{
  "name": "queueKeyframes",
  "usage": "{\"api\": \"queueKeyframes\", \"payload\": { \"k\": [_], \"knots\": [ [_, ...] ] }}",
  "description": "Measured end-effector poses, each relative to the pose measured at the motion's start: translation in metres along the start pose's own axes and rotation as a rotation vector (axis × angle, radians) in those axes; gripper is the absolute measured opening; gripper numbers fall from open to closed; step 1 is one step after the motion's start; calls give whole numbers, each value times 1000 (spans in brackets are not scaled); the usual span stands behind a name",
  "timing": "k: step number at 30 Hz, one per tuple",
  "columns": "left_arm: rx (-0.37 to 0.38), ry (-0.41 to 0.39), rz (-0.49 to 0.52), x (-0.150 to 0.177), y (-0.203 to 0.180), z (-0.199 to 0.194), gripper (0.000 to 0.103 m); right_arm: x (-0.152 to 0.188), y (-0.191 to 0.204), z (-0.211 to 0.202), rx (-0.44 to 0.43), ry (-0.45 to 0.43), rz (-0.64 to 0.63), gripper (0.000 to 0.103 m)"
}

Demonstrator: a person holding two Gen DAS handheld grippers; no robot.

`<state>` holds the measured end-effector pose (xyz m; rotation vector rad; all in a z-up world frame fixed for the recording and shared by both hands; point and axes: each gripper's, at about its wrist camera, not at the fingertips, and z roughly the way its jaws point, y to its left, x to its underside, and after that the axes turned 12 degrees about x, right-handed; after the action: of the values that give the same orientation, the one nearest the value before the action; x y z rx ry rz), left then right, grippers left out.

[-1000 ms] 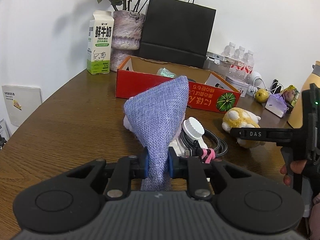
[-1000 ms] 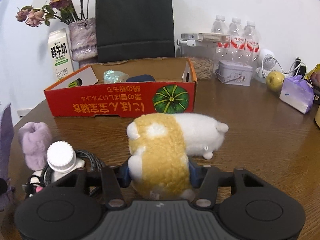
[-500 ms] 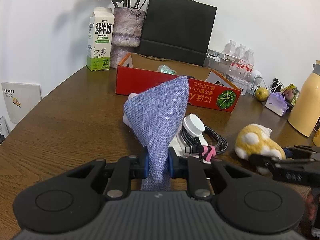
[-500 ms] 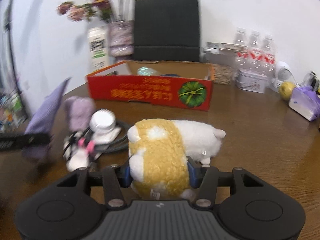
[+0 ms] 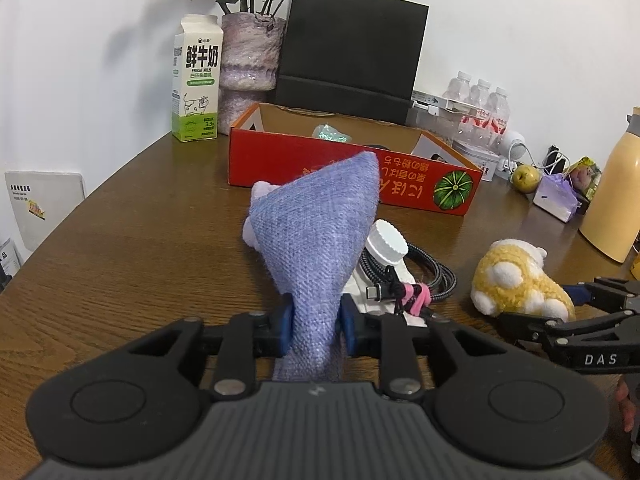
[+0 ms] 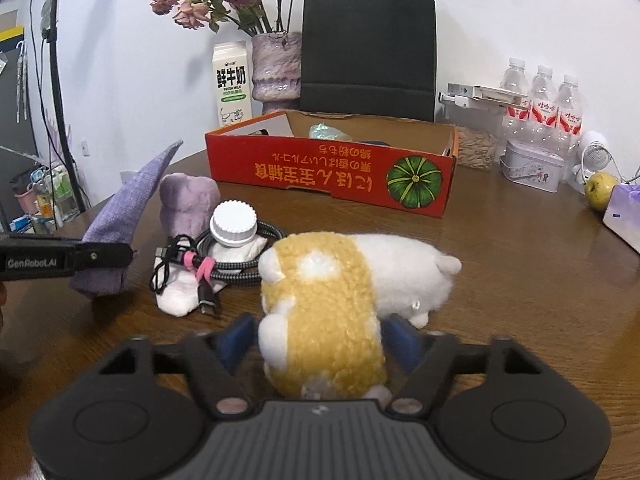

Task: Organize objects
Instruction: 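Carry the purple pouch and plush toy with both grippers over the box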

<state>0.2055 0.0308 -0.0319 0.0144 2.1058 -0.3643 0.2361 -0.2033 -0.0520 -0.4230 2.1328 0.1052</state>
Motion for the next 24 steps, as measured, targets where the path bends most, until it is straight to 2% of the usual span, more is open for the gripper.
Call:
{"api": "queueKeyframes", "payload": {
  "k": [1, 3, 6, 8, 9, 10, 11, 12, 13, 15, 24],
  "knots": [
    [-5, 5, 0, 0, 0, 1, 32, -1, 0, 1, 3, 1, 6, 78],
    [-10, 17, -9, -1, 0, 4, 45, -5, 0, 7, 7, 18, 25, 78],
    [-19, 26, -32, -2, 4, 6, 56, -6, 0, 14, 36, 35, 51, 73],
    [-15, 24, -55, -4, 7, 8, 62, -6, -2, 14, 36, 32, 74, 64],
    [-16, 18, -71, -6, 9, 8, 62, -6, -2, 14, 36, 29, 81, 61],
    [-13, 13, -82, -7, 11, 9, 61, -6, -2, 14, 37, 26, 85, 55],
    [-6, 10, -89, -8, 12, 11, 51, -6, -2, 14, 38, 25, 84, 53],
    [11, 10, -93, -9, 13, 12, 26, -5, -2, 14, 39, 25, 84, 53],
    [31, 17, -94, -8, 14, 12, 16, -5, -2, 14, 39, 20, 86, 52],
    [48, 16, -82, -6, 12, 11, 13, -4, -2, 12, 40, 12, 89, 51],
    [34, -58, -24, -3, -5, -11, 12, -3, -4, -8, 49, -68, 105, 51]
  ]
}}
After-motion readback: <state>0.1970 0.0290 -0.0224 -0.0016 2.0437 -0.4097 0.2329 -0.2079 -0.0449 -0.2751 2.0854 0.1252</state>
